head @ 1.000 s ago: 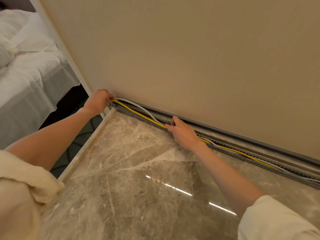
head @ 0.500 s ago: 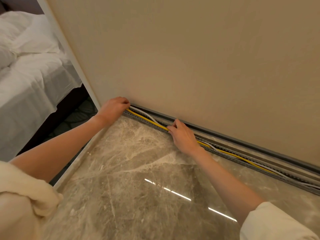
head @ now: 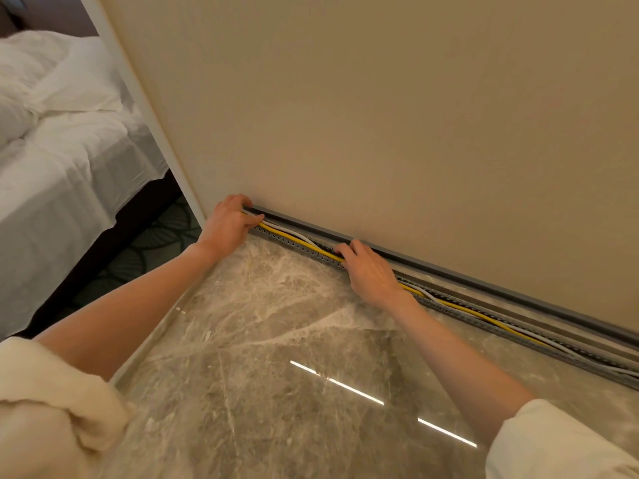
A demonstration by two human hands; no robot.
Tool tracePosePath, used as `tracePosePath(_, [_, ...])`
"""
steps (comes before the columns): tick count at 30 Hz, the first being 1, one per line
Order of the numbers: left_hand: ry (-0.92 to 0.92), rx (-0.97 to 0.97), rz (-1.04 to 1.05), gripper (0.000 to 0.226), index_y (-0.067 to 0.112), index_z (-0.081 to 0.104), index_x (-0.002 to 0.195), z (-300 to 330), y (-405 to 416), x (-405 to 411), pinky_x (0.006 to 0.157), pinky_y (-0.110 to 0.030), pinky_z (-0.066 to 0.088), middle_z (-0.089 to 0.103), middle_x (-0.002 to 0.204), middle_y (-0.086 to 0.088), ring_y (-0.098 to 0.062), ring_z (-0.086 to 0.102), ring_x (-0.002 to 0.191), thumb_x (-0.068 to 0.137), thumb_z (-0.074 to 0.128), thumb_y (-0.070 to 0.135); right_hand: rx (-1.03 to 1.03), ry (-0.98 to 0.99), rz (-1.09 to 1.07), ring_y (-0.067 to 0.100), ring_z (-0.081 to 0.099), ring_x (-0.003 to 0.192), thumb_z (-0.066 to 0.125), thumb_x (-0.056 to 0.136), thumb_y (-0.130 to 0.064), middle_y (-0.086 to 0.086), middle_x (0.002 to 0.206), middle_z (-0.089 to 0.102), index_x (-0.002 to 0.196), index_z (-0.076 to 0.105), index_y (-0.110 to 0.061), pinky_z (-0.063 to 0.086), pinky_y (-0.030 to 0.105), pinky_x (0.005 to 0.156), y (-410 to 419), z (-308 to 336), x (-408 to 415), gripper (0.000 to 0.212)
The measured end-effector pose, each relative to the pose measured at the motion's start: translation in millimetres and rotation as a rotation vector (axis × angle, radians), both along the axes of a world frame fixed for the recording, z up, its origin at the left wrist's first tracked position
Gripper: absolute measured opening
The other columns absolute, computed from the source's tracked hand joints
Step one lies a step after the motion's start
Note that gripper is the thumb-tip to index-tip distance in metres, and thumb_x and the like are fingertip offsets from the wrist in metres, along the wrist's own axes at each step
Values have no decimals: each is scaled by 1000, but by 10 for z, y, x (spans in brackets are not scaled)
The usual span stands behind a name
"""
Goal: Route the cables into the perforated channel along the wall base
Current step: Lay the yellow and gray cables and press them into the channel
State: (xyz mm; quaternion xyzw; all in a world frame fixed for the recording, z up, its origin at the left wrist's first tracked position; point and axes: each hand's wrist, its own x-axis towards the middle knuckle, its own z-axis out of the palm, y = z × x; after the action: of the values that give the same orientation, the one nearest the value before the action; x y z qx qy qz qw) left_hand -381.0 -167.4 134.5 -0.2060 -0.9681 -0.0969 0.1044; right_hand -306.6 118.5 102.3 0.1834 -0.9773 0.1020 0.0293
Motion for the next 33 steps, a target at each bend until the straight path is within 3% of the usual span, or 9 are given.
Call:
tracePosePath(4, [-91, 84, 49, 24, 10, 68, 111, 36, 31, -46, 88, -41, 48, 63, 114, -16, -34, 57, 104, 91, 54, 11, 45, -19, 31, 15, 39, 68, 60, 78, 8, 10, 102, 51, 129, 43, -14, 30, 26, 54, -24, 63, 4, 58])
tracePosePath(9, [-149, 167, 207, 17, 8, 73, 96, 98, 46, -142, 87, -38, 48, 75, 99, -10, -27, 65, 91, 86, 64, 17, 102, 9, 76, 21, 44, 75, 57, 78, 12, 13, 105, 48, 135, 42, -7, 32, 29, 55, -66, 108, 17, 62])
tracePosePath(13, [-147, 109, 146, 16, 4, 72, 94, 96, 65, -124, 86, -40, 49, 69, 107, -13, -29, 62, 96, 86, 61, 12, 135, 49, 118, 26, 50, 93, 54, 83, 8, 15, 113, 47, 140, 34, -3, 42, 31, 63, -177, 97, 57, 61])
tracePosePath(16, [-93, 62, 99, 16, 0, 70, 94, 68, 50, -92, 86, -43, 49, 59, 112, -16, -33, 57, 99, 86, 60, 10, 139, 61, 155, 25, 52, 91, 55, 84, 6, 16, 116, 46, 141, 30, 0, 37, 29, 60, -293, 101, 44, 62])
tracePosePath(20, [-77, -42, 52, 21, 2, 64, 101, 16, 30, -64, 87, -45, 47, 58, 110, -16, -33, 54, 99, 84, 65, 15, 145, 72, 158, 26, 52, 87, 58, 81, 8, 17, 113, 47, 133, 38, 1, 41, 31, 56, -474, 151, -71, 56])
tracePosePath(24, [-17, -60, 35, 17, 3, 64, 99, -21, -6, -86, 83, -44, 47, 61, 104, -17, -33, 55, 95, 83, 62, 7, 102, 52, 114, 25, 51, 88, 62, 76, 10, 15, 110, 48, 115, 49, -2, 49, 32, 62, -646, 157, -155, 44])
tracePosePath(33, [17, -87, -10, 21, 4, 66, 104, -4, -34, -75, 79, -42, 48, 66, 101, -14, -32, 59, 92, 91, 50, 9, 77, -29, 60, 27, 51, 89, 55, 77, 18, 15, 102, 52, 96, 58, 0, 36, 31, 60, -727, 196, -303, 27])
